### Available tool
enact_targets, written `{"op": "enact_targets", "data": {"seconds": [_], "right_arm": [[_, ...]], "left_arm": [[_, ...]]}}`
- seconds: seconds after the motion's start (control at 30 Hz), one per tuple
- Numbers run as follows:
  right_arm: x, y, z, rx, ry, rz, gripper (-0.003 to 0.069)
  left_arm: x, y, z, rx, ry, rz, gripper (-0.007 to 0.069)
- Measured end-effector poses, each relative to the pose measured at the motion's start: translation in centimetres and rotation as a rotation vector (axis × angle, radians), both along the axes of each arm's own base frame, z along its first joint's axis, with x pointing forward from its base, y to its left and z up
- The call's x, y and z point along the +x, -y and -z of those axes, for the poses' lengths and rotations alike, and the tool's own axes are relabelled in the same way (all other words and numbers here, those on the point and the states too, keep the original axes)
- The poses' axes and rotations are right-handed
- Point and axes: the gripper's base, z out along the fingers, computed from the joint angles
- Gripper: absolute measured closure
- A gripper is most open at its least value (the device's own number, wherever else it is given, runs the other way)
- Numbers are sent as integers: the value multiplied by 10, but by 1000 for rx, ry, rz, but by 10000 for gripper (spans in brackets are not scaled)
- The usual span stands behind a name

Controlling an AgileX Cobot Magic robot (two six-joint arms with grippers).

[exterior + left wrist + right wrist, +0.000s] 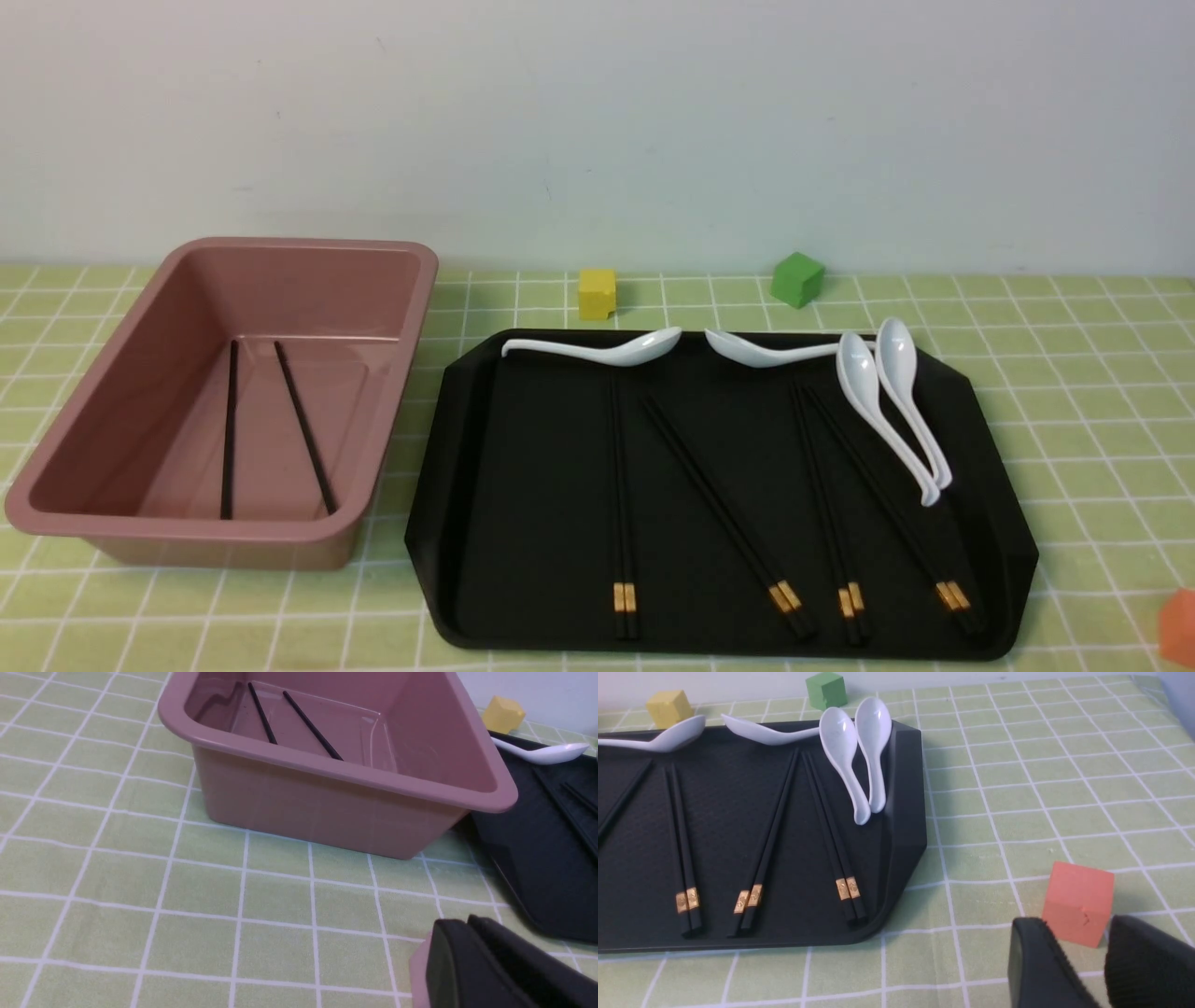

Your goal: On green tablecloth take chopsticks from black tray and put them in box.

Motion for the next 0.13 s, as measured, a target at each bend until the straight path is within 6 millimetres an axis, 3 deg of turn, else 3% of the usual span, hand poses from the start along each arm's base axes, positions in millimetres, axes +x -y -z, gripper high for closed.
{"op": "enact_targets", "data": {"seconds": [0.13], "right_arm": [[0,0,0,0,0,0,419]], "left_arm": [[0,0,0,0,0,0,585]]}}
